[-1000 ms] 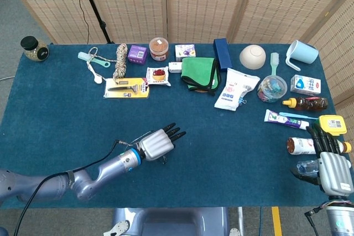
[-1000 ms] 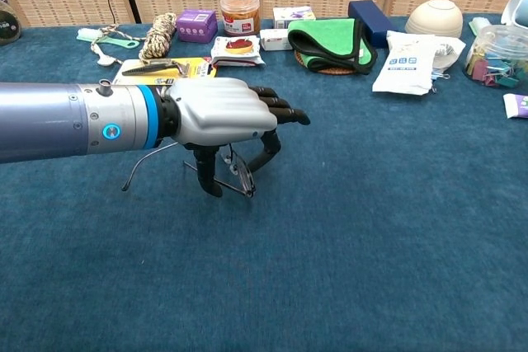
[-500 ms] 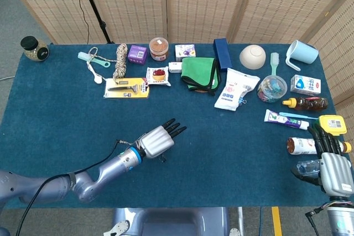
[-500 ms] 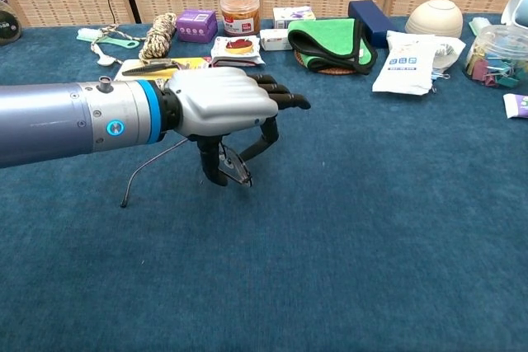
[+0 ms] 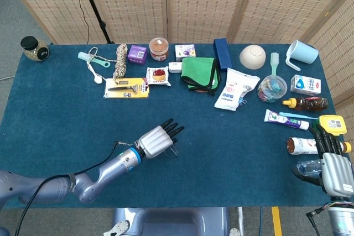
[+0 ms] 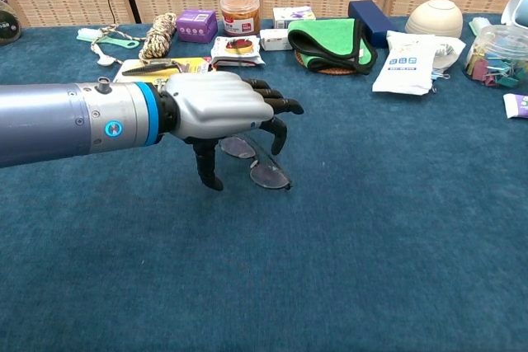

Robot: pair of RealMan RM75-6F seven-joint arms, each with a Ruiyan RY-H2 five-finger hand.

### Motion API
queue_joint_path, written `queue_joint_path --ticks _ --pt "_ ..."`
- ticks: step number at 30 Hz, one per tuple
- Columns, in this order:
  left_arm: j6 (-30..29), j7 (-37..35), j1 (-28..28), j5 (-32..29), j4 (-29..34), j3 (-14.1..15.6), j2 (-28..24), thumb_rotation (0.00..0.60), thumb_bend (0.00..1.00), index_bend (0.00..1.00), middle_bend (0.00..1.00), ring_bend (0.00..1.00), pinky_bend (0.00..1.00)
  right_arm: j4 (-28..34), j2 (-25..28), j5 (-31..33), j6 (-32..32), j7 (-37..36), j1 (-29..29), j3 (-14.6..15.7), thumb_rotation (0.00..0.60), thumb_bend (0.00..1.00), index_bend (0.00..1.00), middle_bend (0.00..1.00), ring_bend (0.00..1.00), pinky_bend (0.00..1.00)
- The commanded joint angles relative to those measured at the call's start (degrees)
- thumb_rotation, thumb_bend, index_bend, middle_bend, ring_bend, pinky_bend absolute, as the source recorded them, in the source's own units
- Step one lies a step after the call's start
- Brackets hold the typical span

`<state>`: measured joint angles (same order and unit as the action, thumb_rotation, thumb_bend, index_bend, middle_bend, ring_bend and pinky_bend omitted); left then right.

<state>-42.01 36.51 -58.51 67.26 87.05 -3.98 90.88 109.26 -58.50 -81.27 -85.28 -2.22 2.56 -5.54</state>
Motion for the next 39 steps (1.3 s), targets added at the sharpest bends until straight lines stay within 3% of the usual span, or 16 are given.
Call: queue_joint_path --ticks 1,9,19,26,39 --pt "0.2 1.0 -0.2 -1.0 1.3 0.5 -0.9 0.600 0.02 0.31 0.00 0.00 0.00 0.0 0.0 -0.1 -0.1 -0.1 0.0 0.0 0.600 0.00 0.03 0.00 0.00 0.00" --pt "-2.6 1.0 1.3 -0.1 5.8 2.2 -4.0 0.600 0.03 0.27 0.00 0.00 0.00 -0.1 0.0 -0.4 -0.3 -0.4 -0.1 0.0 0.600 0.00 0.03 0.00 0.00 0.00" --pt "-8.9 -5.2 5.3 4.5 10.3 2.3 -8.7 0.600 0.02 0.01 0.00 0.00 0.00 0.2 -0.1 -1.0 -0.3 -0.1 -0.1 0.1 0.600 0.00 0.03 0.00 0.00 0.00" --pt "-11.1 -15.4 7.7 7.4 12.9 1.1 -12.4 0.600 0.02 0.00 0.00 0.00 0.00 0.4 -0.3 -1.0 -0.1 0.2 0.1 0.2 0.600 0.00 0.03 0.00 0.00 0.00" --pt "-12.6 -29.6 9.6 10.6 11.4 -1.7 -16.0 0.600 0.03 0.03 0.00 0.00 0.00 0.5 -0.5 -1.0 0.2 0.5 0.3 0.2 0.600 0.00 0.03 0.00 0.00 0.00"
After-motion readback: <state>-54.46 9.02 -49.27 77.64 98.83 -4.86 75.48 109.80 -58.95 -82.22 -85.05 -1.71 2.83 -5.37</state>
